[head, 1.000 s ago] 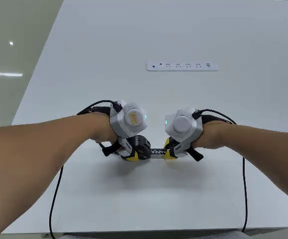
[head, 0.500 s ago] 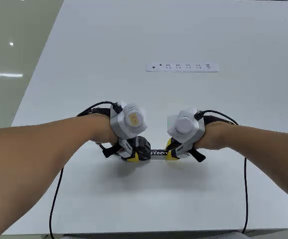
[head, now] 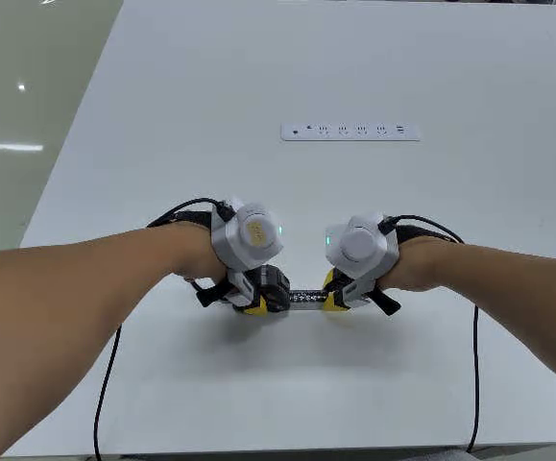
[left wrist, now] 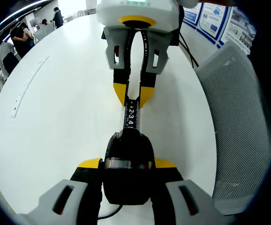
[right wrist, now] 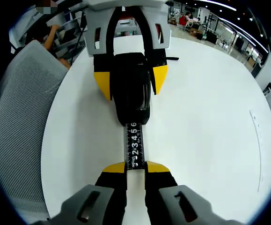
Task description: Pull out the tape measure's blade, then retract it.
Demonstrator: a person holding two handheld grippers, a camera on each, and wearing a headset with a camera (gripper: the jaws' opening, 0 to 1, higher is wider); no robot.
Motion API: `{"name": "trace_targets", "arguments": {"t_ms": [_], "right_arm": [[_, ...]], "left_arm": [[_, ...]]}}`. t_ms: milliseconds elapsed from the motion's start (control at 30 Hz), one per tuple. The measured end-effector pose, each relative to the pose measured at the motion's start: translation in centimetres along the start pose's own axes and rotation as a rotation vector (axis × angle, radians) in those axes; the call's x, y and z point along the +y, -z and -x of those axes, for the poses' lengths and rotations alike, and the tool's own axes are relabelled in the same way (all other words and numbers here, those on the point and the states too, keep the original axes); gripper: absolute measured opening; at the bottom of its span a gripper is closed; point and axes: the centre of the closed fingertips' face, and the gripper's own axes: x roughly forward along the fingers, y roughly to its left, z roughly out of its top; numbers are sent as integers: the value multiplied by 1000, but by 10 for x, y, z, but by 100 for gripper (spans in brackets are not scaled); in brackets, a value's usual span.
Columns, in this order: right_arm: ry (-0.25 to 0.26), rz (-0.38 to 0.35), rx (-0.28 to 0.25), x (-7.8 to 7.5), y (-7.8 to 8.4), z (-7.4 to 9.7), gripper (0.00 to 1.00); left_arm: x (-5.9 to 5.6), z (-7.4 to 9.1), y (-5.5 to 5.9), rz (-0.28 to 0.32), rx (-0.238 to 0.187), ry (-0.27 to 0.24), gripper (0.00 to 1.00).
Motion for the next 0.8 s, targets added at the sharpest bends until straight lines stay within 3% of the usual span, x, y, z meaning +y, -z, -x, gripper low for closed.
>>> {"name": "trace_targets", "arguments": {"t_ms": [800], "right_arm": [[-2, 2, 3, -1, 7, 4, 12]], "left_arm": [[1, 0, -1, 8, -3, 2, 36]]}}
